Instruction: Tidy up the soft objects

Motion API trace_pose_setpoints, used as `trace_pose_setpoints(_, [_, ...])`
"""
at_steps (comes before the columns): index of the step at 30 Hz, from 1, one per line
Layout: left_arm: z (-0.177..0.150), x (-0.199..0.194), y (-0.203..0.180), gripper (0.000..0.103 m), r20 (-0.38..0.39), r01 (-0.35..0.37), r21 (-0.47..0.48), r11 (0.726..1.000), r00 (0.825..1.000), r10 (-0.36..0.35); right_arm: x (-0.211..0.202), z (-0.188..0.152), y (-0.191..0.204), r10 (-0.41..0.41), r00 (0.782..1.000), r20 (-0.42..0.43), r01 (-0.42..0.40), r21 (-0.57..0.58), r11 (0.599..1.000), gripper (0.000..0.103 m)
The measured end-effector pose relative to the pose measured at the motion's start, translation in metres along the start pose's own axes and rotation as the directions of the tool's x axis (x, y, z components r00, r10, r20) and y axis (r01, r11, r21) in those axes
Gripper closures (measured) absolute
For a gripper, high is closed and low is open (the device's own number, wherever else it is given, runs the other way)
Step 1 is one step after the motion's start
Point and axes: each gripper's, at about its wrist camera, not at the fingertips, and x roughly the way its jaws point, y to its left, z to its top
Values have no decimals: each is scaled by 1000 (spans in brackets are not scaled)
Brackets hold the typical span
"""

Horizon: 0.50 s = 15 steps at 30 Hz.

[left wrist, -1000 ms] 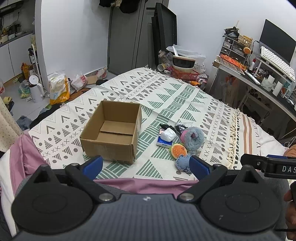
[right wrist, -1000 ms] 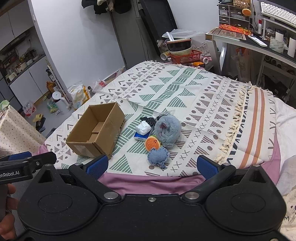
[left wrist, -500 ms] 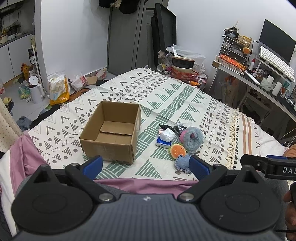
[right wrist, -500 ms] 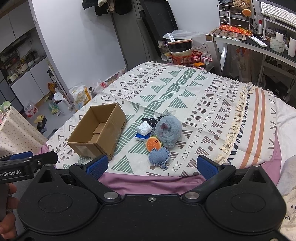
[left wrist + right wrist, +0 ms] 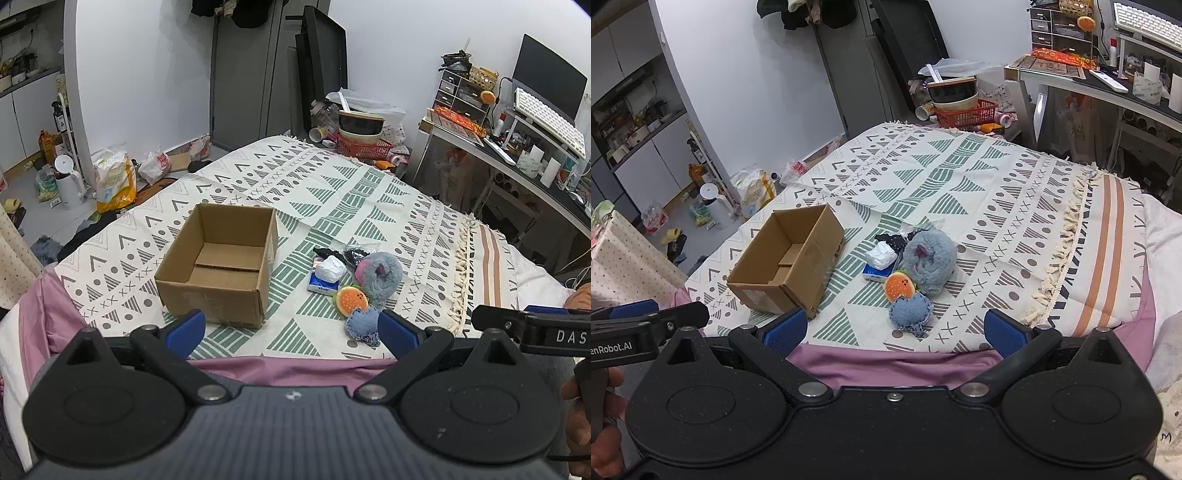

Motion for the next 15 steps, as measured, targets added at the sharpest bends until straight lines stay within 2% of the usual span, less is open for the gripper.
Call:
trace_pose_setpoints(8, [11,10,-4,4,-13,-5,2,1000,1000,5,9,7,-5,19,1000,0,-19,28,999,0])
trace_pose_setpoints(10, [13,12,-4,4,-11,12,-8,1000,1000,-13,13,7,-7,31,1000,-3,-30,32,999,0])
trace_pose_setpoints(15, [15,22,-10,4,-4,9,-5,1000,1000,-9,29,7,-20,64,998,-12,-63,93,994,0])
